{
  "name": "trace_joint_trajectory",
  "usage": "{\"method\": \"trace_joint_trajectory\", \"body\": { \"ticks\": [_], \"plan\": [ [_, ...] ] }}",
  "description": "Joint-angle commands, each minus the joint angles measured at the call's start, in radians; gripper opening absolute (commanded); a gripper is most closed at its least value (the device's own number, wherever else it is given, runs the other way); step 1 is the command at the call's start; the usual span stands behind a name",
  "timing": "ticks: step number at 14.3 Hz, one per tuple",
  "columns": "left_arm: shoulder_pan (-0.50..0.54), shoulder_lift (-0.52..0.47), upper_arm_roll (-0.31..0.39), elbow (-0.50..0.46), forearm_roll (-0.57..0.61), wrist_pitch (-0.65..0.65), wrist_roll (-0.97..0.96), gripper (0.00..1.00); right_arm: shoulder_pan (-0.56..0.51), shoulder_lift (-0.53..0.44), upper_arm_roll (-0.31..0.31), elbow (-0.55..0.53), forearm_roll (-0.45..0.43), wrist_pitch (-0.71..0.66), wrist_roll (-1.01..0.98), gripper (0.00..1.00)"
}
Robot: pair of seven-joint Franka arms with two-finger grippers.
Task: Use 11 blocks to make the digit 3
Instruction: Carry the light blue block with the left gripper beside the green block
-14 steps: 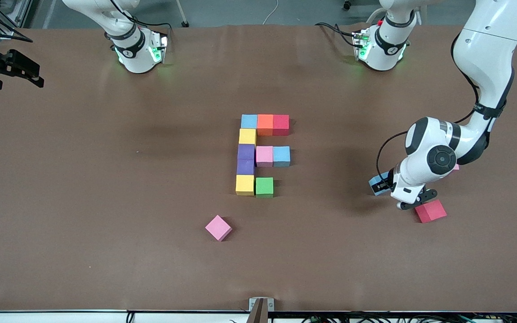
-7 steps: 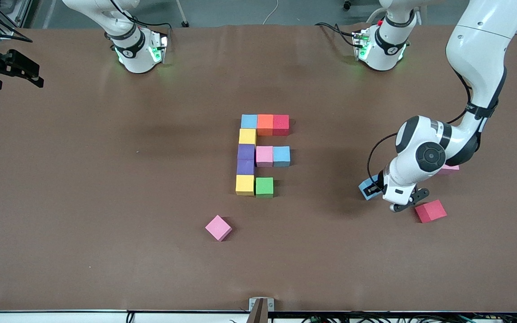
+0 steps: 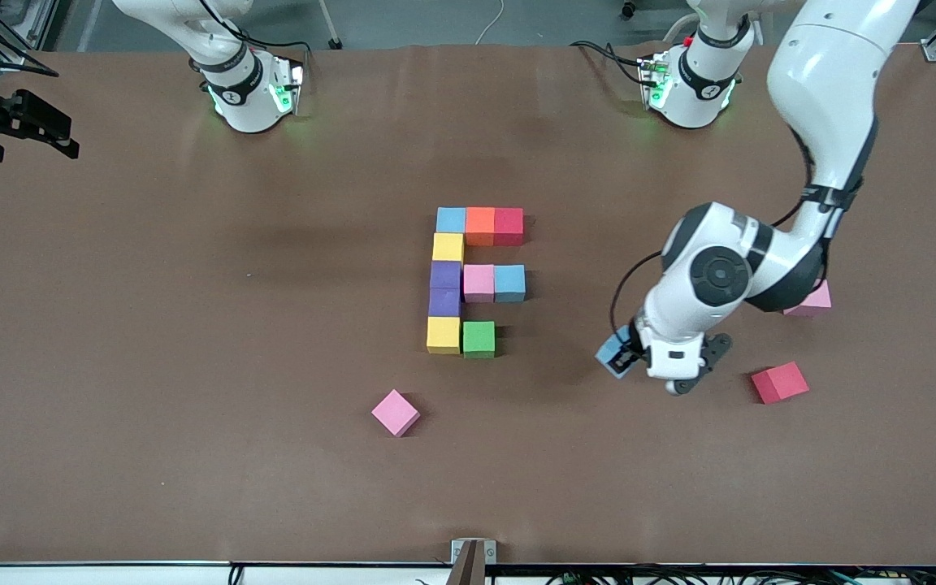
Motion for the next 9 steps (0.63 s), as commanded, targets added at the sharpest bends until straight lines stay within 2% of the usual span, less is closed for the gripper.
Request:
{"method": "trace_joint_trajectory", "body": {
  "ticks": [1,4,7,9],
  "plan": [
    [-0.103,0.094,0.014,0.139,-0.020,-0.031,-0.171,0.13,-0.004,-0.017,0.003,-0.013,-0.003,0.001,-0.007,1.00],
    [-0.145,0.128,0.023,0.166,-0.019,-0.018,-0.486,0.13,-0.004,-0.015,0.003,-0.013,-0.003,0.001,-0.008,1.00],
    [-0.197,0.210,0.035,0.251,-0.013,-0.008,-0.767,0.14,-0.004,-0.015,0.003,-0.013,-0.003,-0.002,-0.008,1.00],
    [-0.278,0.237,0.123,0.280,-0.016,-0.008,-0.873,0.15,-0.004,-0.015,0.003,-0.013,-0.003,-0.002,-0.008,1.00]
  ]
}}
